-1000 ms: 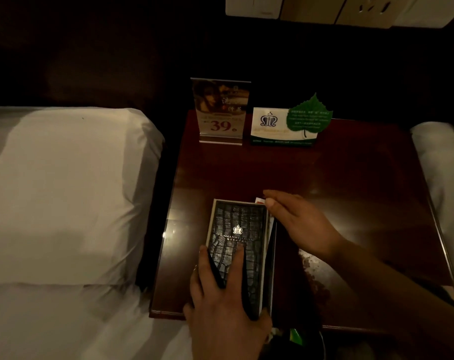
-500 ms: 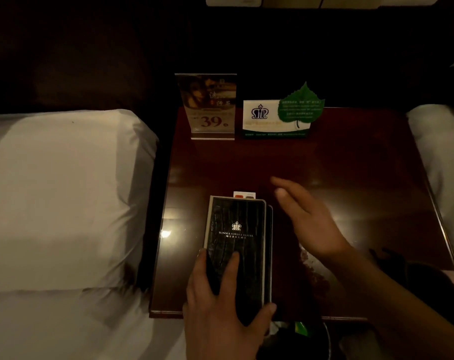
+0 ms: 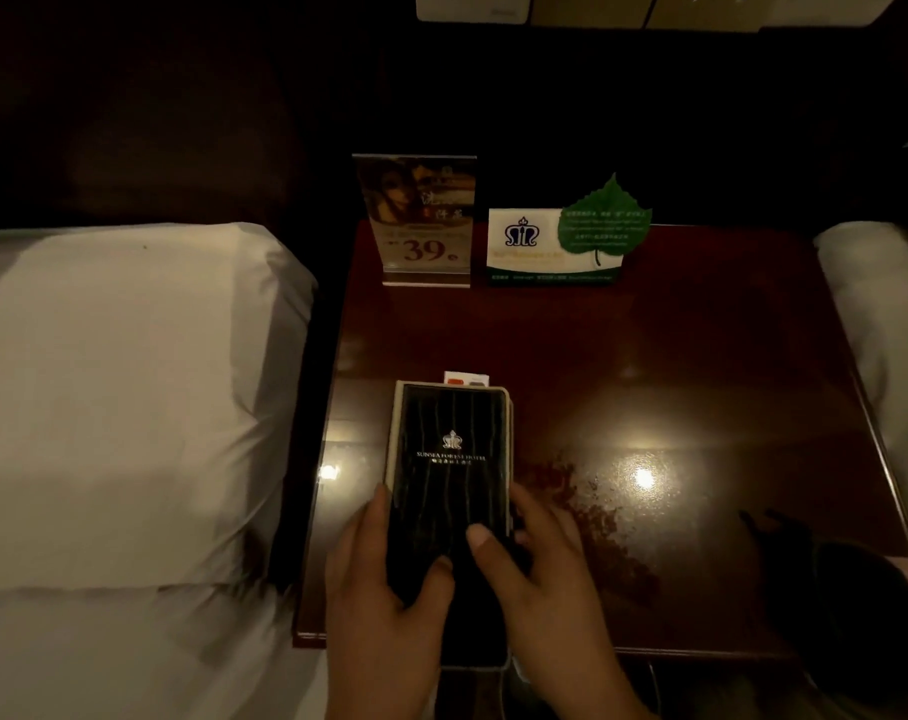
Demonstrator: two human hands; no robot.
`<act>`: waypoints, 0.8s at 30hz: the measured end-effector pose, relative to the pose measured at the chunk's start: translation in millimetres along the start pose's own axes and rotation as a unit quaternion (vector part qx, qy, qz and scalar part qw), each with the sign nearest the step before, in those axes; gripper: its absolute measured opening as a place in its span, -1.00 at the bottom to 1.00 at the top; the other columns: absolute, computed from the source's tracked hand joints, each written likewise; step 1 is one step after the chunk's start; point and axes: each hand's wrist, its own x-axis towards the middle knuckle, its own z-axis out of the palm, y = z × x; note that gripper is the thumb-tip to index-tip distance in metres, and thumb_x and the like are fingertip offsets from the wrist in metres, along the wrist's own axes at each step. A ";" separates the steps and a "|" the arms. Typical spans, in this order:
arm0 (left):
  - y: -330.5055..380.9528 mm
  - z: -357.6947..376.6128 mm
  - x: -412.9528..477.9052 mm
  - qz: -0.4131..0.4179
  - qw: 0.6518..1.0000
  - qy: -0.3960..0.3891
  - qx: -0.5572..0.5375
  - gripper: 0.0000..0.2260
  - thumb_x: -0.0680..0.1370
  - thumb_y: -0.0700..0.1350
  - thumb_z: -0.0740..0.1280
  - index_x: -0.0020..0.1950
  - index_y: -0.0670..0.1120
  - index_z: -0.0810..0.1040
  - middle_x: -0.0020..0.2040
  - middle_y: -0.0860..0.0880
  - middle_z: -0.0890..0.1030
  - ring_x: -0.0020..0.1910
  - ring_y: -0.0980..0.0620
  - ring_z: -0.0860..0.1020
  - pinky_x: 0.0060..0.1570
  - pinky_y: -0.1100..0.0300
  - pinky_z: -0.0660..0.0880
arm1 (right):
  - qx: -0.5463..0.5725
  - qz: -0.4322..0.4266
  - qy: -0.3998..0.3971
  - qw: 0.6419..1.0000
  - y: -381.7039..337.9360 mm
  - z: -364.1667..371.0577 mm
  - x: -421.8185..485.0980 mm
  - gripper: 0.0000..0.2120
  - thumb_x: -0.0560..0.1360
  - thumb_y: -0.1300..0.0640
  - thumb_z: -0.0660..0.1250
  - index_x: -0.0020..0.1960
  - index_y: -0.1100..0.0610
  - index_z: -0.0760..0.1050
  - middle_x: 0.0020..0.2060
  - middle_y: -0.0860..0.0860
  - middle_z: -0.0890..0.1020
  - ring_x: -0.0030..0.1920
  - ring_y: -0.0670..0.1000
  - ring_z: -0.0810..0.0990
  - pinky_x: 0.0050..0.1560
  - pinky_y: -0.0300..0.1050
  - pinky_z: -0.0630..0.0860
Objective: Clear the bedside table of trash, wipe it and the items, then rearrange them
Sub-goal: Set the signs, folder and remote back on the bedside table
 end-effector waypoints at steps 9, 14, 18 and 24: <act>-9.7 -14.1 23.4 -0.099 0.978 0.002 -0.182 -0.41 0.50 -0.21 0.43 0.45 0.21 0.41 0.31 0.19 0.56 0.30 0.16 0.52 0.33 -0.04 0.46 | -0.014 -0.021 -0.015 1.000 -16.4 13.6 17.3 -0.78 0.44 0.07 0.49 -0.08 -0.18 0.49 -0.08 -0.39 0.59 -0.06 -0.44 0.53 -0.23 -0.54 0.45; -9.8 -22.0 28.5 -0.143 0.955 0.020 -0.260 -0.50 0.49 -0.27 0.40 0.25 0.28 0.55 0.15 0.18 0.68 0.15 0.13 0.64 0.09 0.08 0.53 | 0.100 0.047 -0.022 0.994 -13.7 14.4 20.2 -0.87 0.44 0.20 0.49 -0.13 0.05 0.54 -0.19 -0.05 0.72 -0.13 -0.07 0.70 -0.11 -0.13 0.60; -13.3 -25.4 28.7 -0.130 0.967 0.022 -0.219 -0.43 0.50 -0.25 0.42 0.41 0.22 0.47 0.27 0.14 0.61 0.27 0.10 0.56 0.25 -0.03 0.50 | 0.167 0.097 -0.059 0.979 -11.3 15.9 18.2 -0.86 0.47 0.27 0.44 -0.10 0.20 0.48 -0.22 0.11 0.73 -0.17 0.06 0.73 -0.17 -0.06 0.64; -14.1 -25.1 36.7 -0.078 0.987 -0.003 -0.137 -0.49 0.50 -0.13 0.41 0.38 0.26 0.46 0.24 0.25 0.50 0.17 0.31 0.53 0.12 0.19 0.50 | 0.065 0.046 -0.019 0.997 -5.0 11.8 19.0 -0.85 0.45 0.23 0.47 -0.10 0.05 0.54 -0.18 0.05 0.68 -0.09 0.02 0.68 -0.03 -0.07 0.60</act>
